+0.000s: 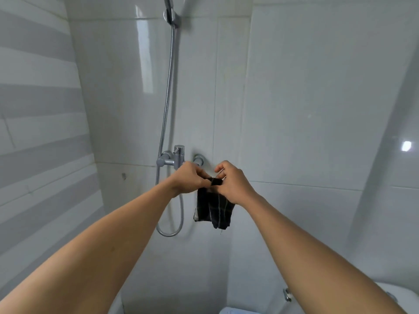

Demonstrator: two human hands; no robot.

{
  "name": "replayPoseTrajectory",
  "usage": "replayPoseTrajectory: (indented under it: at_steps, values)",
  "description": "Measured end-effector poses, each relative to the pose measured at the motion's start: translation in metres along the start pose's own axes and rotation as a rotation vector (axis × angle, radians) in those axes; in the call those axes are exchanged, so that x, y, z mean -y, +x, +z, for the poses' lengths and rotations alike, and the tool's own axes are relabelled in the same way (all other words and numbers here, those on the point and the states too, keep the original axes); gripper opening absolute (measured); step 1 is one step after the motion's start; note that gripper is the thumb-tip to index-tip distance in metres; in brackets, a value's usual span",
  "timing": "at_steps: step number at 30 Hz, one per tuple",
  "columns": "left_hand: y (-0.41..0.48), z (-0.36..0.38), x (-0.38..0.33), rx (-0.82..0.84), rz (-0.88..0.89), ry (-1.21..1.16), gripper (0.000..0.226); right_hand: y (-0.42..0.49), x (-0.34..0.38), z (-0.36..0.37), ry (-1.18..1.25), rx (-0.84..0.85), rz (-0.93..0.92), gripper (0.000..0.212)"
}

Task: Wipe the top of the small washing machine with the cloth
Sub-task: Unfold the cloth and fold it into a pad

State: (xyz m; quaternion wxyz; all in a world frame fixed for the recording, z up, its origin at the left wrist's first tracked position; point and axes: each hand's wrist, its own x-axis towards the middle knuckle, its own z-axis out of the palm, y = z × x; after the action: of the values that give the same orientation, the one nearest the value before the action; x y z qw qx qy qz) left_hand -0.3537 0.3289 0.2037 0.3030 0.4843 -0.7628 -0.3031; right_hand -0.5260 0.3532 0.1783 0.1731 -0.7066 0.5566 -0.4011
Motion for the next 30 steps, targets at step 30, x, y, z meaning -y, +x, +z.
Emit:
replayPoseTrajectory:
  at_steps: [30]
  values:
    - [0.04, -0.002, -0.054, -0.009, 0.254, 0.509, 0.016, 0.0, -0.013, -0.098, -0.253, 0.142, 0.057, 0.018]
